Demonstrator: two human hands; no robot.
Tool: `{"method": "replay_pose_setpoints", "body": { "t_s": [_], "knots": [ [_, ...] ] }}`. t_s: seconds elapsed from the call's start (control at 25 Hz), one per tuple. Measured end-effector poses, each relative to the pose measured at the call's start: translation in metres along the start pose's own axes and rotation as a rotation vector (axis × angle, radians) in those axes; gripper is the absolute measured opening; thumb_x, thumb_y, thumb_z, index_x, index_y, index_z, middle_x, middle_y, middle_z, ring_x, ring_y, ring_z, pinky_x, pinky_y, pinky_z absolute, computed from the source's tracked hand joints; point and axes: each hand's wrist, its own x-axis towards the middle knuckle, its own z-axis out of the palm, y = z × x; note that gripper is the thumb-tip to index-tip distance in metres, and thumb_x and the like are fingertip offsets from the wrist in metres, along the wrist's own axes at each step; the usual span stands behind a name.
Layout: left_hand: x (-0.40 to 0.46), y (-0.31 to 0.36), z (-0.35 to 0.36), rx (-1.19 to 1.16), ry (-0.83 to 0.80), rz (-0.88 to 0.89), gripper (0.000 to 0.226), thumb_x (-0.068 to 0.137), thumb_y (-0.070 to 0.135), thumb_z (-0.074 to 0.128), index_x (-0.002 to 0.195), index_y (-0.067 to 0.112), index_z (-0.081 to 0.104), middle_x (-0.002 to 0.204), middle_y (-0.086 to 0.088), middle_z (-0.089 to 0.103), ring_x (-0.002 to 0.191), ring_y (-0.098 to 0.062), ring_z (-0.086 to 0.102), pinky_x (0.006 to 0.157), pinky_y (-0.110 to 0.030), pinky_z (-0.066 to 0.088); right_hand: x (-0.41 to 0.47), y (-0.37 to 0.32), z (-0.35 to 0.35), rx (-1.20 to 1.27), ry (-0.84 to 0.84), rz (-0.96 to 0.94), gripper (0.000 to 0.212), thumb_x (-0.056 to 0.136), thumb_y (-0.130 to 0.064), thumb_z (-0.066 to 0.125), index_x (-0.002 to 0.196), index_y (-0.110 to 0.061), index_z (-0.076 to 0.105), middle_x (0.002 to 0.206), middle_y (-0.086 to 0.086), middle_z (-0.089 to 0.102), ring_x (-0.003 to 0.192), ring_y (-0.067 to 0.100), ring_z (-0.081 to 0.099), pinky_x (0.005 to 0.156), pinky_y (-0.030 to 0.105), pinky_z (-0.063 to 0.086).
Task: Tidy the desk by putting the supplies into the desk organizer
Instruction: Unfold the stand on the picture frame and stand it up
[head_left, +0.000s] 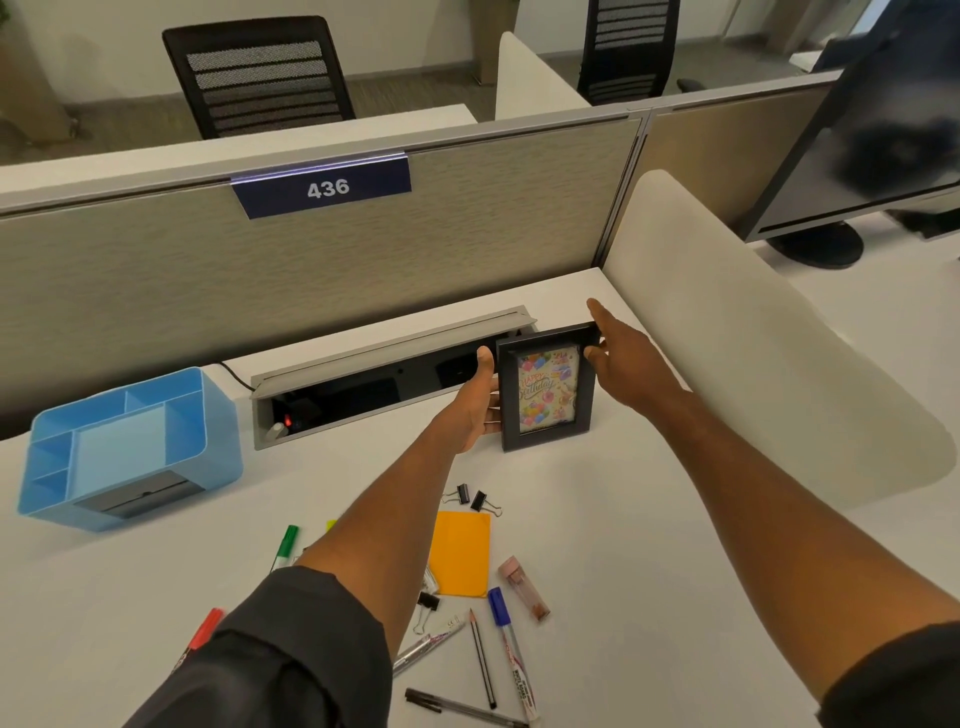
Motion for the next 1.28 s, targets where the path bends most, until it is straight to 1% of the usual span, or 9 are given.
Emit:
{"method": "replay_pose_setpoints", "body": {
  "t_s": [0.2, 0.4, 0.56, 0.68, 0.72, 0.84, 0.96, 1.12, 1.28],
  "knots": [
    [-0.016, -0.002, -0.009, 0.016, 0.059, 0.025, 0.087, 0.089, 0.073, 0.014, 0.139, 0.008, 0.045, 0.140, -0.014, 0.051, 0.128, -0.032, 0.049, 0.110, -0.045, 0.035, -0.013, -0.002, 0.001, 0.155, 0.097, 0.110, 0.076, 0.096, -0.023, 0.058, 0.155, -0.026, 0.010, 0.152, 0.003, 0.039, 0.131, 0.029, 0.048, 0.106, 0.048, 0.044],
    [-0.053, -0.017, -0.020, 0.097, 0.155, 0.066, 0.081, 0.091, 0.070, 0.016, 0.142, 0.013, 0.041, 0.141, -0.010, 0.051, 0.126, -0.031, 0.050, 0.105, -0.046, 0.039, -0.048, 0.001, 0.007, 0.239, 0.175, 0.112, 0.068, 0.097, -0.025, 0.056, 0.153, -0.017, 0.019, 0.143, 0.008, 0.048, 0.116, 0.028, 0.059, 0.096, 0.037, 0.046],
    [-0.091, -0.045, -0.028, 0.156, 0.177, 0.105, 0.069, 0.096, 0.063, 0.022, 0.133, 0.013, 0.051, 0.121, -0.002, 0.057, 0.116, -0.026, 0.055, 0.098, -0.043, 0.043, -0.084, -0.006, 0.023, 0.296, 0.154, 0.121, 0.061, 0.098, -0.025, 0.055, 0.151, -0.016, 0.026, 0.141, 0.010, 0.051, 0.119, 0.029, 0.058, 0.094, 0.034, 0.047],
    [-0.109, -0.078, -0.031, 0.478, 0.290, 0.189, 0.043, 0.099, 0.049, 0.039, 0.104, 0.012, 0.060, 0.100, -0.004, 0.059, 0.096, -0.020, 0.057, 0.091, -0.042, 0.047, -0.115, -0.017, 0.045, 0.322, 0.095, 0.113, 0.058, 0.098, -0.026, 0.054, 0.149, -0.015, 0.029, 0.142, 0.010, 0.050, 0.123, 0.029, 0.056, 0.098, 0.038, 0.047],
    [-0.114, -0.091, -0.032, 0.628, 0.353, 0.208, 0.035, 0.098, 0.043, 0.046, 0.103, 0.012, 0.061, 0.101, -0.006, 0.060, 0.097, -0.019, 0.057, 0.089, -0.040, 0.046, -0.126, -0.020, 0.055, 0.314, 0.072, 0.108, 0.057, 0.098, -0.026, 0.054, 0.149, -0.015, 0.030, 0.142, 0.010, 0.051, 0.123, 0.029, 0.056, 0.099, 0.038, 0.047],
    [-0.131, -0.116, -0.029, 0.967, 0.490, 0.184, 0.048, 0.093, 0.042, 0.056, 0.131, 0.015, 0.051, 0.126, -0.005, 0.057, 0.117, -0.021, 0.054, 0.093, -0.034, 0.043, -0.153, -0.028, 0.083, 0.318, -0.012, 0.094, 0.054, 0.098, -0.026, 0.055, 0.147, -0.014, 0.036, 0.133, 0.010, 0.059, 0.113, 0.025, 0.061, 0.093, 0.030, 0.047],
    [-0.137, -0.130, -0.023, 1.222, 0.484, 0.130, 0.064, 0.089, 0.046, 0.058, 0.142, 0.020, 0.035, 0.133, -0.007, 0.051, 0.122, -0.026, 0.050, 0.097, -0.039, 0.040, -0.174, -0.033, 0.105, 0.294, -0.106, 0.092, 0.047, 0.096, -0.024, 0.057, 0.141, -0.014, 0.045, 0.125, 0.007, 0.063, 0.105, 0.020, 0.063, 0.089, 0.027, 0.048],
    [-0.131, -0.143, -0.017, 1.478, 0.486, 0.162, 0.069, 0.084, 0.049, 0.061, 0.141, 0.021, 0.034, 0.132, -0.006, 0.049, 0.121, -0.025, 0.048, 0.099, -0.042, 0.037, -0.193, -0.035, 0.127, 0.271, -0.221, 0.115, 0.042, 0.097, -0.026, 0.056, 0.137, -0.018, 0.049, 0.127, 0.002, 0.062, 0.110, 0.017, 0.059, 0.098, 0.032, 0.047],
    [-0.123, -0.140, -0.014, 1.578, 0.507, 0.139, 0.062, 0.081, 0.049, 0.065, 0.131, 0.019, 0.044, 0.129, -0.006, 0.051, 0.120, -0.025, 0.047, 0.102, -0.046, 0.033, -0.194, -0.035, 0.131, 0.263, -0.268, 0.132, 0.040, 0.098, -0.027, 0.054, 0.137, -0.019, 0.048, 0.129, 0.002, 0.061, 0.114, 0.018, 0.058, 0.101, 0.035, 0.046]
  ]
}}
